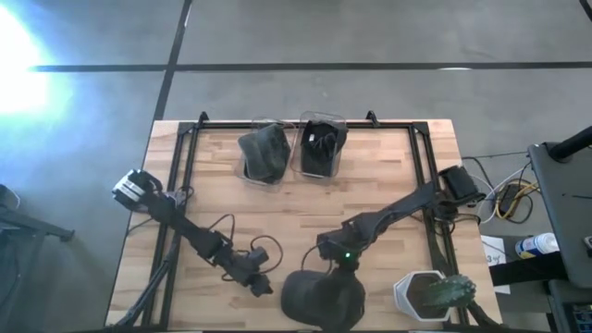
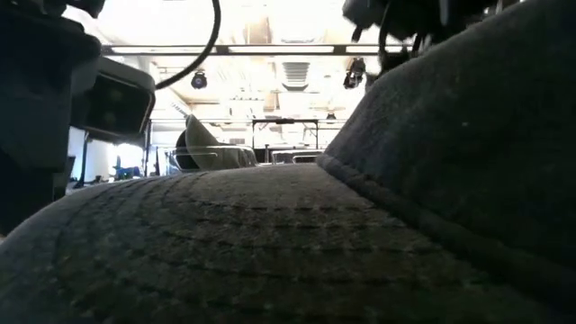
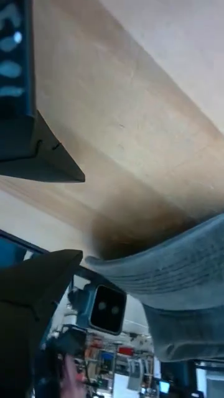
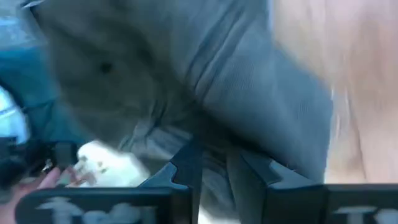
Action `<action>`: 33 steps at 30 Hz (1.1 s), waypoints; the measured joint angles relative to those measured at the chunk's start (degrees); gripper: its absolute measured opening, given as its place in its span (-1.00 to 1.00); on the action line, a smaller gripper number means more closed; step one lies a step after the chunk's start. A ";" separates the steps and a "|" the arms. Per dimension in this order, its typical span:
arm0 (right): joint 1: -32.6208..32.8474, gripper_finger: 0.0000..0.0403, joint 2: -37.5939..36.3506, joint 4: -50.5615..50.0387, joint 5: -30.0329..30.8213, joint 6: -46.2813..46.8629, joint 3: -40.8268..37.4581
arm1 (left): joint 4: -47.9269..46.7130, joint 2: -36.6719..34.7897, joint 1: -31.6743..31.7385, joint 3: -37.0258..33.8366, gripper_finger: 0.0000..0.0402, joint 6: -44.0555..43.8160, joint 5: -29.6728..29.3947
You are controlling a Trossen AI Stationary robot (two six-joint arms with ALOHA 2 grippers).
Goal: Pick & Place hat
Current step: Put the black cap into the right transparent bin
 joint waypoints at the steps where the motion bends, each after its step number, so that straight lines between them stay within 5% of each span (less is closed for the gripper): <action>1: 0.04 -0.66 1.15 0.48 1.58 -0.31 0.22 | 0.04 0.72 0.00 0.43 -0.11 -0.52 -0.03; 9: -2.63 -0.66 5.04 1.75 15.40 -2.08 2.52 | -0.44 6.83 1.02 6.51 -0.11 -3.62 -6.66; 17: -4.36 -0.66 5.12 0.80 17.79 -5.61 4.60 | 0.67 7.32 1.46 8.98 -0.11 -4.49 -18.59; 33: -4.91 -0.66 5.14 1.19 19.28 -3.48 3.34 | -6.35 7.35 -1.59 8.79 -0.11 -9.55 -22.35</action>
